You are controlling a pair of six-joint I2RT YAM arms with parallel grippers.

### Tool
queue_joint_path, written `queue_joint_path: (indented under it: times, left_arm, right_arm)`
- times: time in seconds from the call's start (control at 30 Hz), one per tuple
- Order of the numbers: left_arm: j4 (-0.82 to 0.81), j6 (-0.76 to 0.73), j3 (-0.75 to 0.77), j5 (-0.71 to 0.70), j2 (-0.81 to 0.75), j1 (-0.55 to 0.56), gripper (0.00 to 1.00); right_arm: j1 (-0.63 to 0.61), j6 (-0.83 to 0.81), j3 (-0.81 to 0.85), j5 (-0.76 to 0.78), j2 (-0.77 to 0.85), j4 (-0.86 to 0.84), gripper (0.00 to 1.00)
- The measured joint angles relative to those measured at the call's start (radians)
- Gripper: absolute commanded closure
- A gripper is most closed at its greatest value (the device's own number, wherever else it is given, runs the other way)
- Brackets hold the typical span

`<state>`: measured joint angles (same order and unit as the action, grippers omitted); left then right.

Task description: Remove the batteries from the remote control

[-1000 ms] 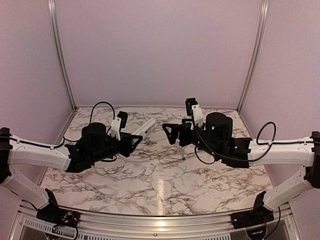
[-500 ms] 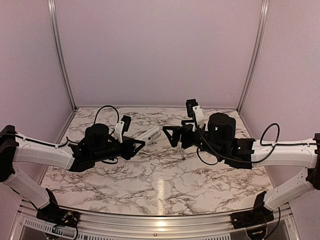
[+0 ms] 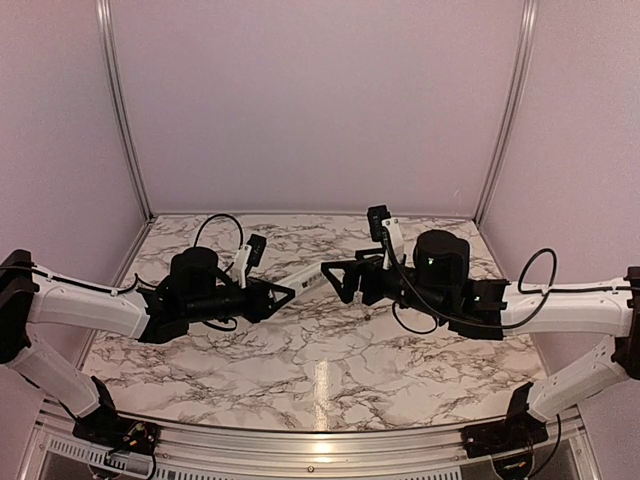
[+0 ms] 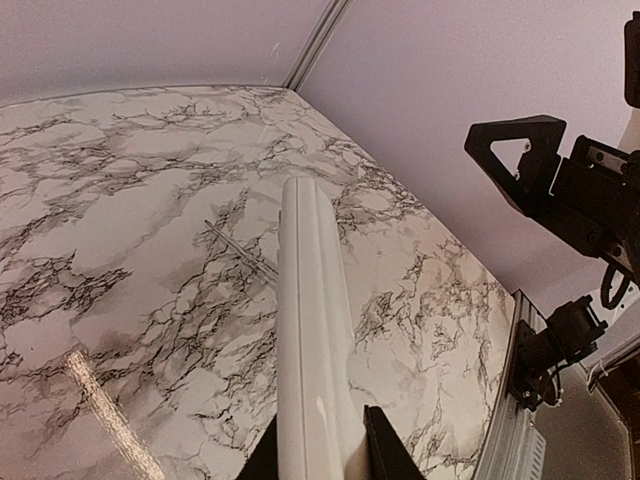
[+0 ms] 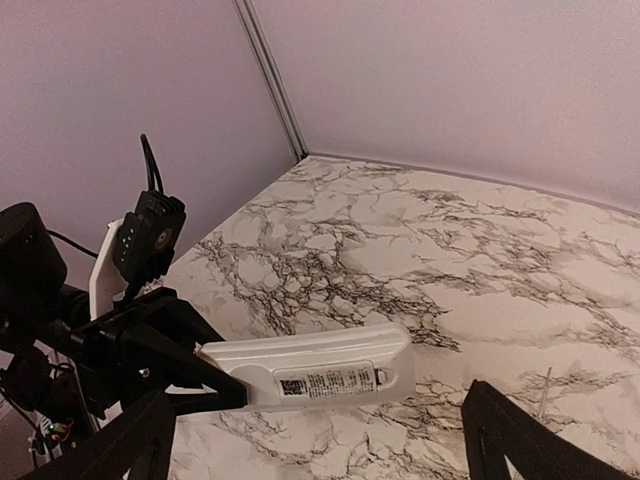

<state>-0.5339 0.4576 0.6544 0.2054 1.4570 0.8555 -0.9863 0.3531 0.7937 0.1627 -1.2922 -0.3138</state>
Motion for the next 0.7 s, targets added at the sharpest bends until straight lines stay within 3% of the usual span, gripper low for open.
queue_joint_path:
  times: [0.37, 0.7]
  left_arm:
    - [-0.007, 0.034, 0.000, 0.096, 0.000, -0.003, 1.00]
    - [-0.031, 0.083, 0.000, 0.163, 0.010, -0.015, 1.00]
  right_arm:
    - [0.042, 0.045, -0.011, -0.233, -0.044, -0.048, 0.02]
    - [0.050, 0.068, -0.013, -0.311, -0.047, -0.073, 0.02]
